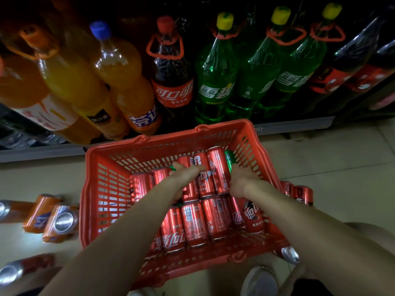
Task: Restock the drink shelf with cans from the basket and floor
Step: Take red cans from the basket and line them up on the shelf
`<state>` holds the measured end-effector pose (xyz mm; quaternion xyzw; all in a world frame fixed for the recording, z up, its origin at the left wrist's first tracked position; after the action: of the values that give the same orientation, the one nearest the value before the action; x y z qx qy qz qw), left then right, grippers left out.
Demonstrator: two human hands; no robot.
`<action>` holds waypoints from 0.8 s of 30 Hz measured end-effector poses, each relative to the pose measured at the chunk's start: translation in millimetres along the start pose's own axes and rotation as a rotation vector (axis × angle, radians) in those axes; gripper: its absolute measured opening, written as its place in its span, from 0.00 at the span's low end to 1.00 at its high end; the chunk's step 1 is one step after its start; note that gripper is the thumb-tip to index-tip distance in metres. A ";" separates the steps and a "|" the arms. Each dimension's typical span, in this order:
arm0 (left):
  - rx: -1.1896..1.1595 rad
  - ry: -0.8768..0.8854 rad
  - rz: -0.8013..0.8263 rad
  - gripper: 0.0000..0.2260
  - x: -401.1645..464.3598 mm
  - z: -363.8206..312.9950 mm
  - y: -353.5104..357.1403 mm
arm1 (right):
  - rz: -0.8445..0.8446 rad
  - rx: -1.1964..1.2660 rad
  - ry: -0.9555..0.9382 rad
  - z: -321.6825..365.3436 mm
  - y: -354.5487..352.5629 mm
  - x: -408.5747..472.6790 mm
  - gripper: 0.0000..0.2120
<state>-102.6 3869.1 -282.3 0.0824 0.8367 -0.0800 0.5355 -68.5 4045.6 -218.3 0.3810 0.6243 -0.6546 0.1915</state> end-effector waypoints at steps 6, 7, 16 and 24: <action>-0.016 0.049 -0.070 0.72 -3.9 -1.4 -1.0 | -0.299 0.217 -0.108 -6.8 -37.9 5.6 0.25; 0.001 0.059 -0.087 0.70 -7.1 -1.3 -0.1 | -0.373 0.261 -0.124 -6.9 -42.3 7.6 0.27; -0.001 0.122 -0.121 0.56 -3.5 8.4 0.9 | -0.481 0.530 -0.093 1.9 -27.6 26.3 0.24; -0.222 0.101 -0.117 0.47 7.2 14.1 -0.6 | -0.328 0.669 -0.087 -11.6 -33.4 26.6 0.18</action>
<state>-93.3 3865.8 -294.7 -0.0224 0.8696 -0.0137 0.4931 -106.7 4067.7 -214.7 0.2891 0.4199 -0.8600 -0.0248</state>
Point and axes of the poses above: each hand's wrist, its own x-axis towards the middle knuckle, its own y-axis out of the palm, z = x × y, the point moved 1 cm from there along x, towards the middle knuckle, and after that the axes turned 7 degrees about -x, right-handed, at the moved point
